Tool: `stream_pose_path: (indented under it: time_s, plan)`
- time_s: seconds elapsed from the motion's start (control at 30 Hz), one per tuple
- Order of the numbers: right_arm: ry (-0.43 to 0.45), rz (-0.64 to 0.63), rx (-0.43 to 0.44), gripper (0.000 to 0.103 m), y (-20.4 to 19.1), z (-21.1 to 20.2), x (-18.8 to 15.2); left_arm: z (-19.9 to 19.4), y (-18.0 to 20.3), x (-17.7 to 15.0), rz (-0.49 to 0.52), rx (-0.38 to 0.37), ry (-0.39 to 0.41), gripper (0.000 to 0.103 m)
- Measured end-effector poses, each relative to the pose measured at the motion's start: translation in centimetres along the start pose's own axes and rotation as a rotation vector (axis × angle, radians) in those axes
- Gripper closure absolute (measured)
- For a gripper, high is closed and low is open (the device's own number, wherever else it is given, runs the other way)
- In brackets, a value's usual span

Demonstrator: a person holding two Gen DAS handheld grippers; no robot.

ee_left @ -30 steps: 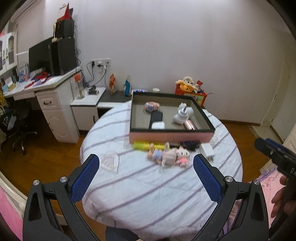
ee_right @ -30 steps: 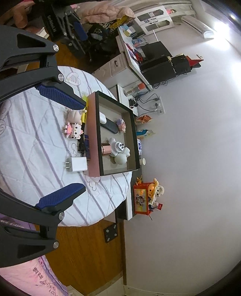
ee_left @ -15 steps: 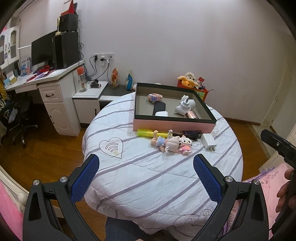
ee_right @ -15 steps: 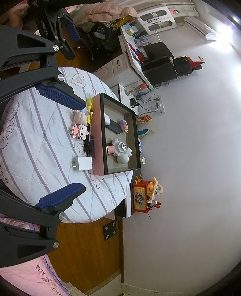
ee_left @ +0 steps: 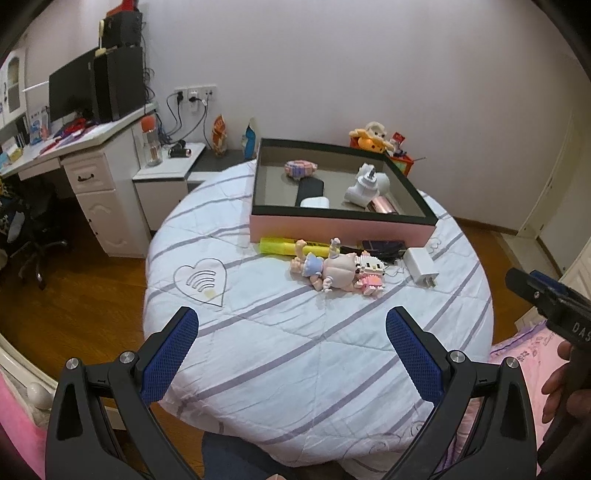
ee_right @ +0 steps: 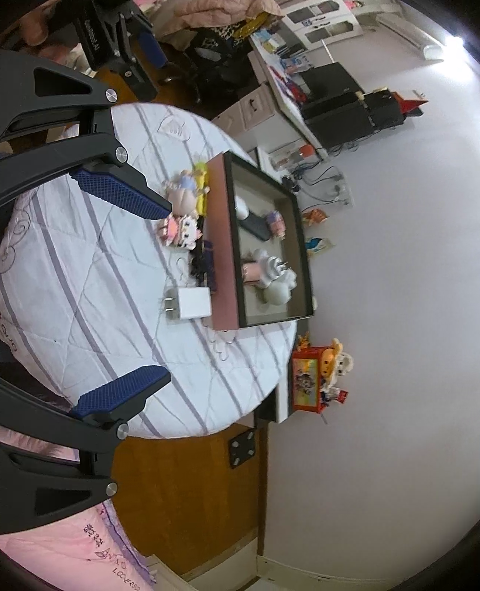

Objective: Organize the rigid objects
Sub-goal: 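Pull both tools back from the box, then move the left tool to the doll figure while the right tool approaches the white charger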

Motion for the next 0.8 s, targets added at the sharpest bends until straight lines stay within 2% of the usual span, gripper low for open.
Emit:
stream_pose_path:
  time_s: [0.47, 0.8]
  plan:
    - [-0.119, -0.002, -0.017, 0.020, 1.2, 7.2, 0.5, 9.3, 2.3, 1.1, 0.070, 0.026, -0.089, 0.000]
    - [-0.168, -0.026, -0.027, 0.020, 1.1, 11.4, 1.4, 13.8, 2.8, 1.8, 0.099, 0.056, -0.132, 0.000]
Point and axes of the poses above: each gripper's, at about its wrist camera, not at the fingertips, and z roughly the way its jaws point, y to its right, x to its top, the point moved 4 cm from there along z, roughly the way its jaws point, and after that the axes turned 2 degrees about -y, right-handed, at the moved point
